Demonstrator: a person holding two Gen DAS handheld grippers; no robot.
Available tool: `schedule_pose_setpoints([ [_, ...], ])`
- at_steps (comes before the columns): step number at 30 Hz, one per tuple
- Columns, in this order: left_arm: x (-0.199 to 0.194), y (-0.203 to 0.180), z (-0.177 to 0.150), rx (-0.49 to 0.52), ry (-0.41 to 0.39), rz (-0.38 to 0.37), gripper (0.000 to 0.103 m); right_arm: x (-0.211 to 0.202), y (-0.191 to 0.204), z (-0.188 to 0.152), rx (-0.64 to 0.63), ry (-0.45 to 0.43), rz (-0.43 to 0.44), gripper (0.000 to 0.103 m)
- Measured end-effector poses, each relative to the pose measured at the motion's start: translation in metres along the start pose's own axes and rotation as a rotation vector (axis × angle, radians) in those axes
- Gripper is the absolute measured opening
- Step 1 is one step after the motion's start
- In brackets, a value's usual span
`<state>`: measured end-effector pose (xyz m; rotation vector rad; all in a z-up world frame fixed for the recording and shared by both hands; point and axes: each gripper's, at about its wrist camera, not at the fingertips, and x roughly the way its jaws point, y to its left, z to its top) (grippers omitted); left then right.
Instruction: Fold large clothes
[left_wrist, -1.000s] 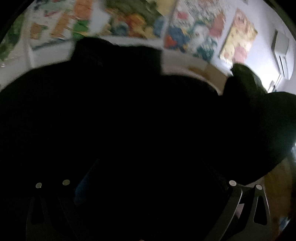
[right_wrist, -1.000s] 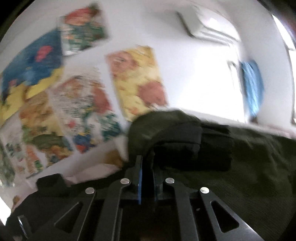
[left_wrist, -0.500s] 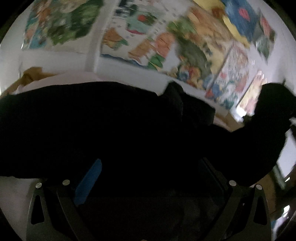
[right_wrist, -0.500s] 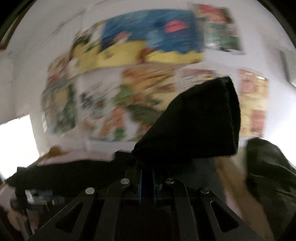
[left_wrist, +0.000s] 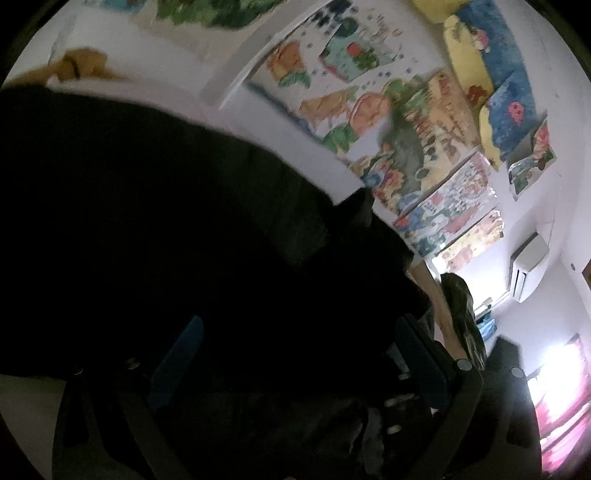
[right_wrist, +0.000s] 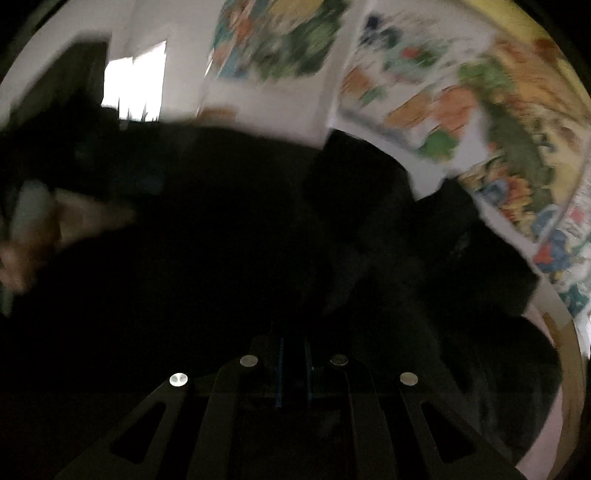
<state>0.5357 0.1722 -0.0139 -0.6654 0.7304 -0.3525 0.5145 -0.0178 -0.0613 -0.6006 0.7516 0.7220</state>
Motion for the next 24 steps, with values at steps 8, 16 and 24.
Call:
schedule_pose_setpoints([
  [8,0.027,0.008,-0.006,-0.021,0.105,-0.026,0.101,-0.003,0.013,-0.027,-0.101,0.037,0.091,0.078],
  [16,0.042,0.007,-0.013,0.012,0.119,0.137,0.092,-0.035,0.005,-0.066,-0.106,0.082,0.050,0.078],
  [24,0.040,-0.018,-0.026,0.197,0.044,0.399,0.005,-0.073,-0.034,-0.100,-0.034,0.066,-0.125,0.078],
])
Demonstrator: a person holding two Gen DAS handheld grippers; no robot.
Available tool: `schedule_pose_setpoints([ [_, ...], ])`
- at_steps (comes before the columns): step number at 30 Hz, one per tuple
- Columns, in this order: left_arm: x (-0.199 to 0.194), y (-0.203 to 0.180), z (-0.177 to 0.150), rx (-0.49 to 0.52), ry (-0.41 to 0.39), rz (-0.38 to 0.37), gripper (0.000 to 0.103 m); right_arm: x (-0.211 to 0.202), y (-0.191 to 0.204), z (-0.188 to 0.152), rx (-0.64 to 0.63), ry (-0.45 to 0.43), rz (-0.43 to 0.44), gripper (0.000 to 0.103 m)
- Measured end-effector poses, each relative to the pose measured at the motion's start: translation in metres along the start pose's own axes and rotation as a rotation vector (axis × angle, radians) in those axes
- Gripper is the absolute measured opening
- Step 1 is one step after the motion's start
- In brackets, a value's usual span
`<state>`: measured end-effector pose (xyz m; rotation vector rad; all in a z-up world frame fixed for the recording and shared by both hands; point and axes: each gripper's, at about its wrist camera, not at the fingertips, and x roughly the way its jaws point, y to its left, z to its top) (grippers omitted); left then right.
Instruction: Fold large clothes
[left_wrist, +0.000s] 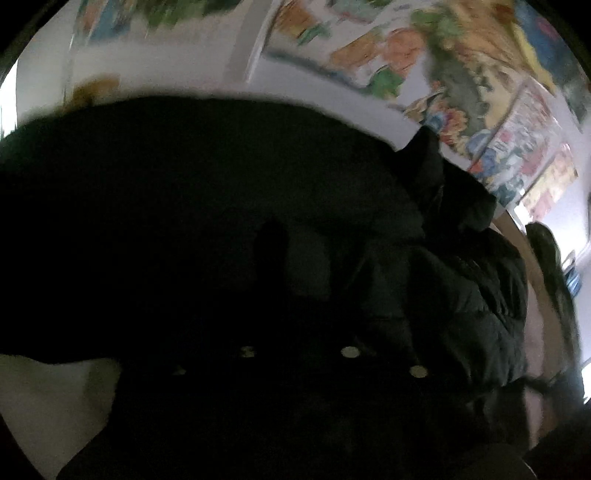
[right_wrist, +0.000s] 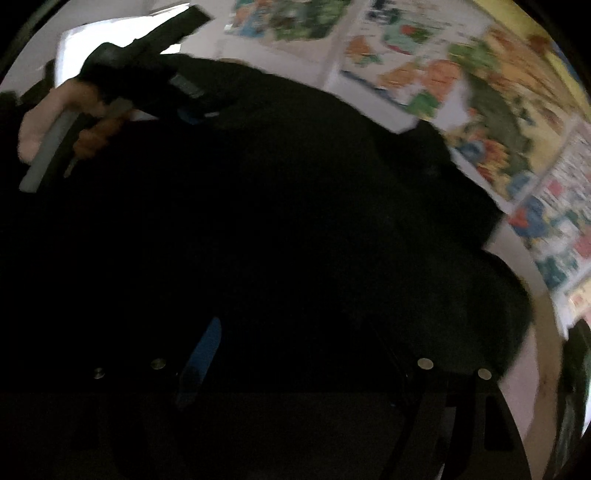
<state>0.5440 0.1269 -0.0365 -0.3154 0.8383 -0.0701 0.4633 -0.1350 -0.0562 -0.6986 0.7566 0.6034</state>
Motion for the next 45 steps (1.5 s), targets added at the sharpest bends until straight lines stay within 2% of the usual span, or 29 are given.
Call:
schedule_pose_setpoints([
  [3,-0.021,-0.020,0.001,0.109,-0.119,0.071,0.002,-0.010,-0.024,-0.012,0.074,-0.017,-0.098,0.078],
  [6,-0.033,-0.037,0.004,0.185,-0.205,0.148,0.002,-0.007,-0.059,-0.019,0.180,-0.020,-0.216,0.078],
  [8,-0.028,-0.042,0.004,0.217,-0.227,0.195,0.002,0.000,-0.085,-0.026,0.258,-0.007,-0.289,0.078],
  [10,-0.014,-0.044,0.003,0.245,-0.199,0.232,0.002,0.009,-0.107,-0.034,0.324,0.017,-0.321,0.078],
  [14,0.022,-0.030,-0.007,0.234,-0.094,0.274,0.002,0.031,-0.140,-0.055,0.423,0.065,-0.295,0.077],
  [16,0.031,-0.026,-0.010,0.227,-0.073,0.279,0.002,0.047,-0.153,-0.067,0.476,0.088,-0.239,0.070],
  [19,0.042,-0.026,-0.016,0.254,-0.052,0.304,0.002,0.064,-0.155,-0.078,0.503,0.109,-0.171,0.070],
  [21,0.050,-0.028,-0.021,0.279,-0.035,0.330,0.002,0.077,-0.151,-0.085,0.492,0.113,-0.156,0.071],
  [27,0.061,-0.025,-0.024,0.283,-0.025,0.344,0.003,0.105,-0.150,-0.101,0.542,0.116,-0.125,0.077],
  [32,0.050,-0.021,-0.019,0.243,-0.045,0.296,0.005,0.100,-0.152,-0.103,0.555,0.104,-0.147,0.082],
  [38,0.005,-0.004,-0.021,0.171,-0.075,0.155,0.022,0.083,-0.152,-0.093,0.540,0.096,-0.196,0.084],
  [39,-0.004,-0.001,-0.023,0.159,-0.080,0.136,0.029,0.080,-0.151,-0.089,0.533,0.096,-0.208,0.084],
  [40,-0.015,0.004,-0.024,0.142,-0.092,0.121,0.043,0.077,-0.149,-0.084,0.527,0.091,-0.216,0.084],
  [41,-0.027,0.011,-0.026,0.120,-0.114,0.122,0.051,0.073,-0.146,-0.079,0.522,0.082,-0.220,0.084],
  [42,-0.041,0.019,-0.029,0.089,-0.145,0.127,0.067,0.071,-0.144,-0.073,0.515,0.074,-0.220,0.084],
  [43,-0.051,0.025,-0.031,0.064,-0.171,0.125,0.076,0.067,-0.141,-0.065,0.502,0.062,-0.217,0.084],
  [45,-0.074,0.042,-0.035,-0.006,-0.215,0.112,0.080,0.064,-0.132,-0.048,0.477,0.040,-0.204,0.084],
])
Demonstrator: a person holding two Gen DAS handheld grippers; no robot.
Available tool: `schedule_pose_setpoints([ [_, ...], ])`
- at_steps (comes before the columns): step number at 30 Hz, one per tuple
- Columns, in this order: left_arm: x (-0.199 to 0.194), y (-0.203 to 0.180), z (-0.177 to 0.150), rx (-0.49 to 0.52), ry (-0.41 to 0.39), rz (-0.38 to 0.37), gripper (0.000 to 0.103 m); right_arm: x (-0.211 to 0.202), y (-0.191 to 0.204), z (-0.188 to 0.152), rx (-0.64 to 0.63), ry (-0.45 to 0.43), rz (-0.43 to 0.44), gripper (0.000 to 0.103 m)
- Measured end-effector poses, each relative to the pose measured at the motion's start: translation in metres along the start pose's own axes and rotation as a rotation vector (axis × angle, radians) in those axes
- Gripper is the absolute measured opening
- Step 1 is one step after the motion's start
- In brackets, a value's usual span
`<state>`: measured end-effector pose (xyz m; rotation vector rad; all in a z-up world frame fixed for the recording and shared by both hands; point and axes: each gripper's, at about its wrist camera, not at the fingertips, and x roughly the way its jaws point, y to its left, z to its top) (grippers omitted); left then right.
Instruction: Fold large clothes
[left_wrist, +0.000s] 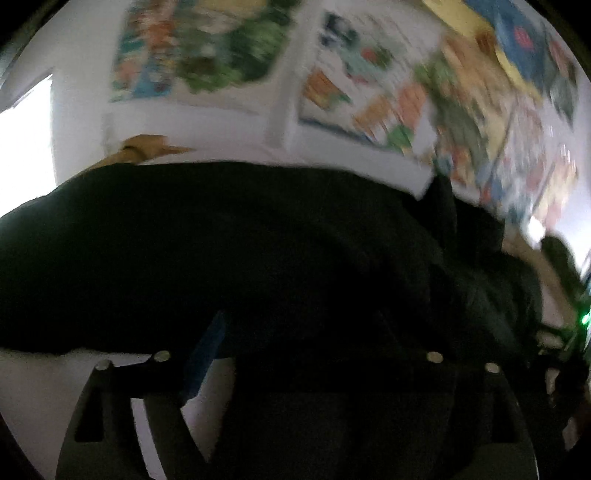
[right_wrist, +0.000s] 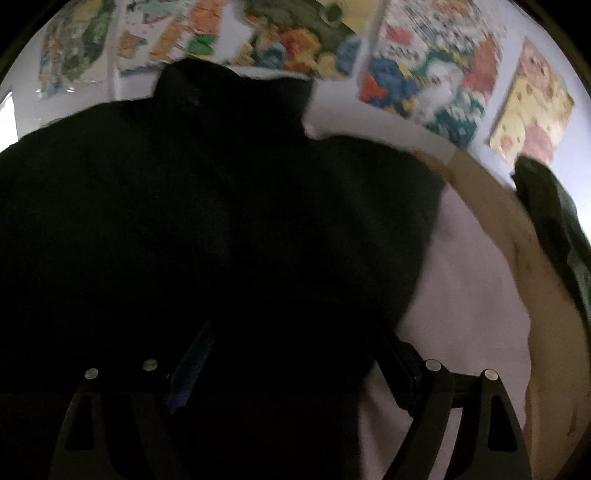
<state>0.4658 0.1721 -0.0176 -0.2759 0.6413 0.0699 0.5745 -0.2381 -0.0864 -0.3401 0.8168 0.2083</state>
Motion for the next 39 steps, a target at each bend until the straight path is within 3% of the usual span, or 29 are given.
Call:
schedule_pose_setpoints([
  [4,-0.022,0.030,0.004,-0.092,-0.011,0.061,0.080,-0.016,0.045,0.020,-0.022,-0.030,0.091,0.084],
  [8,-0.038,0.049,0.000,-0.168,0.002,0.232,0.080,-0.024,0.101,0.039,-0.079,-0.030,0.227,0.085],
  [11,-0.052,0.062,-0.005,-0.227,-0.021,0.299,0.080,-0.024,0.139,0.046,-0.145,-0.031,0.280,0.085],
  [14,-0.068,0.087,-0.010,-0.327,-0.083,0.364,0.080,-0.024,0.177,0.051,-0.231,-0.039,0.312,0.085],
  [18,-0.088,0.132,-0.020,-0.557,-0.152,0.467,0.085,-0.021,0.220,0.057,-0.330,-0.076,0.319,0.085],
  [22,-0.095,0.175,-0.031,-0.723,-0.171,0.426,0.087,-0.011,0.254,0.066,-0.336,-0.071,0.362,0.085],
  [30,-0.102,0.189,-0.045,-0.764,-0.281,0.369,0.085,0.018,0.289,0.089,-0.274,-0.075,0.384,0.085],
  [32,-0.104,0.194,-0.044,-0.763,-0.300,0.366,0.076,0.023,0.295,0.088,-0.276,-0.070,0.368,0.086],
  [34,-0.101,0.197,-0.036,-0.752,-0.307,0.378,0.051,0.032,0.299,0.087,-0.292,-0.061,0.345,0.091],
  [37,-0.098,0.202,-0.033,-0.754,-0.322,0.372,0.030,0.046,0.305,0.083,-0.311,-0.033,0.323,0.098],
  [39,-0.099,0.202,-0.032,-0.748,-0.335,0.364,0.022,0.053,0.308,0.078,-0.311,-0.018,0.318,0.100],
])
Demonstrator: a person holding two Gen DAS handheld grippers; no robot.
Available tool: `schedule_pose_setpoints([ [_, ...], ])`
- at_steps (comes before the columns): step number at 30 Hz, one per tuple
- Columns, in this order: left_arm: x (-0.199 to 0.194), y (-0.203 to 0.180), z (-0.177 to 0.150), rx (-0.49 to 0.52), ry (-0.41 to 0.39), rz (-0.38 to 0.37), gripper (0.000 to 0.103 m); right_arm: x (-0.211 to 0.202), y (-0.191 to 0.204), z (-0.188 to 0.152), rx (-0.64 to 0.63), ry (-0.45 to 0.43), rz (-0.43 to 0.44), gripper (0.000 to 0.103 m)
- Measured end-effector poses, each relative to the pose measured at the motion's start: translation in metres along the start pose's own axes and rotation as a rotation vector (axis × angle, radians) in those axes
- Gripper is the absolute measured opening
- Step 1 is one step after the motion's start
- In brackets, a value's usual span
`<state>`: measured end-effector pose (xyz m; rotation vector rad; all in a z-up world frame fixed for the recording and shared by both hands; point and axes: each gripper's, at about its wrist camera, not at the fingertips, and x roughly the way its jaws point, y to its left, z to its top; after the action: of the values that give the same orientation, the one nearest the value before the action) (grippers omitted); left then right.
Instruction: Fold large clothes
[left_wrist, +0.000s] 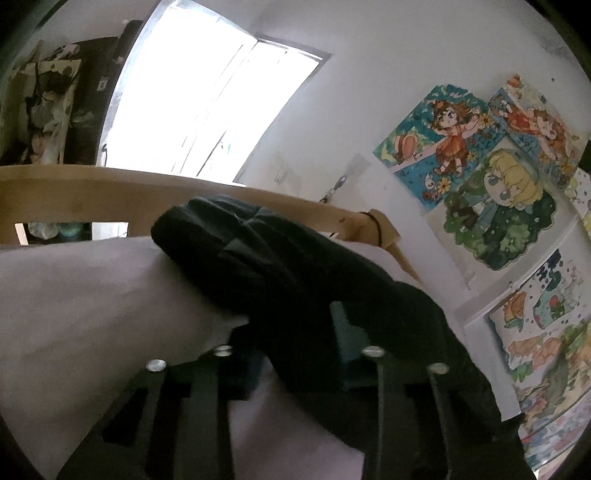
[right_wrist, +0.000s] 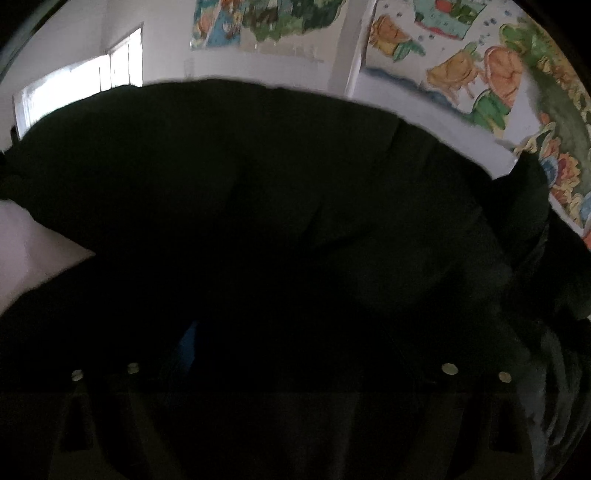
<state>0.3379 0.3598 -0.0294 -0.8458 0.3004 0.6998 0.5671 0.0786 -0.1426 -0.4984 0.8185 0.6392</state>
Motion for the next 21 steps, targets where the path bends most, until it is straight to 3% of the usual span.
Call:
schedule_pose_setpoints([
  [4,-0.008,-0.009,0.003,0.015,-0.040,-0.035,0.010,0.008,-0.003,-0.004,0.019,-0.002,0.007,0.103],
  [10,-0.048,-0.038,0.004,0.110,-0.168,-0.167,0.006,-0.002,-0.012,-0.004,0.038,-0.042,0.048,0.103],
  [17,-0.107,-0.104,-0.013,0.307,-0.270,-0.408,0.005,-0.042,-0.053,-0.006,0.125,-0.100,0.058,0.103],
  [21,-0.136,-0.146,-0.034,0.423,-0.239,-0.580,0.005,-0.074,-0.097,-0.015,0.239,-0.134,0.035,0.103],
])
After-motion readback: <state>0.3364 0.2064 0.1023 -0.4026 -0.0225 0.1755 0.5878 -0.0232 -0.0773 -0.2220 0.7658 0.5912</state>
